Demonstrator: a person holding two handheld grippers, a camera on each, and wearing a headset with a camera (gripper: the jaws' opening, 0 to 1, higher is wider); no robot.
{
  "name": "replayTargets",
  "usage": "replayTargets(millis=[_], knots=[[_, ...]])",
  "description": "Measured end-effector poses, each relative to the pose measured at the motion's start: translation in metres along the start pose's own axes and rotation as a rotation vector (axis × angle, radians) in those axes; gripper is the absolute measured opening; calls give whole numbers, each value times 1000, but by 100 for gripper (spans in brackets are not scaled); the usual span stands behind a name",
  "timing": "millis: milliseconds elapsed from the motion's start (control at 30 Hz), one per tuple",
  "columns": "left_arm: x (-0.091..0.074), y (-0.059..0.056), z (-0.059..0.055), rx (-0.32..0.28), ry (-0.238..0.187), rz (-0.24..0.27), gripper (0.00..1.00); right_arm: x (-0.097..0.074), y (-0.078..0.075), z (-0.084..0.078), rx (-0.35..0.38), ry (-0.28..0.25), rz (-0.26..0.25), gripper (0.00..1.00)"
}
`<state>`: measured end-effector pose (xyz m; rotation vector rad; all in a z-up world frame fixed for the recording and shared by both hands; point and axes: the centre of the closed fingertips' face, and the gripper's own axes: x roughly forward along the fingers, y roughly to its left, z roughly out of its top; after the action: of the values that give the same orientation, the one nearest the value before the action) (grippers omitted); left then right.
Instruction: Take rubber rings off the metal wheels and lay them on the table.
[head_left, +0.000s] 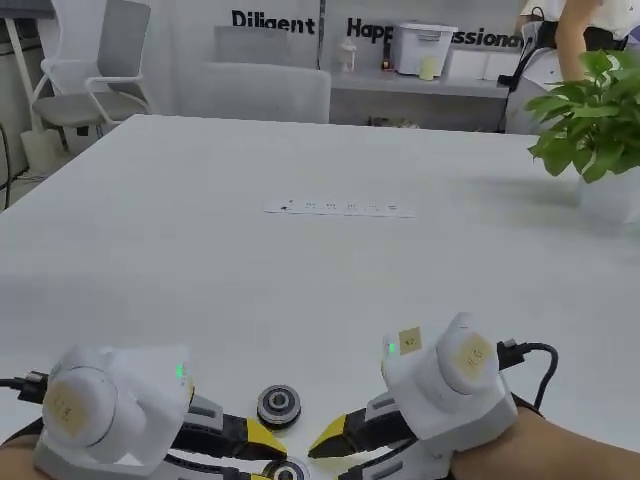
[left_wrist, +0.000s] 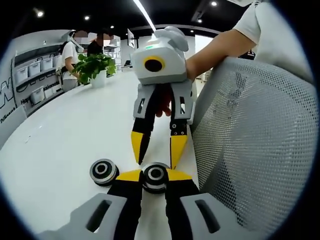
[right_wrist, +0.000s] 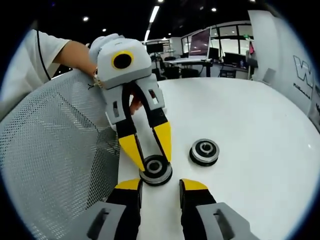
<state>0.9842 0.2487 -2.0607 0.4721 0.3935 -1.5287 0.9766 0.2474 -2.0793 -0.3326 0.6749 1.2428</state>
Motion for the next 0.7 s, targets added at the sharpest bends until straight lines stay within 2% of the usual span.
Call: replayTargets(millis=[133,267,433,600,700], knots=[[1,6,2,4,-7,25,9,1,-1,1,-9,0,-5,26],[0,13,3,-17,-19,47,9,2,-4,2,-30,0,-26,26],[1,15,3,-21,-32,60,9,2,-12,4,-29,-13,-64,25],[1,16,3,-21,-38,64,8,3,-15,6,-2,-29,-68,23],[2,15,2,-18,-40,65,8,2,-15,4,-31,-24,-65,21]])
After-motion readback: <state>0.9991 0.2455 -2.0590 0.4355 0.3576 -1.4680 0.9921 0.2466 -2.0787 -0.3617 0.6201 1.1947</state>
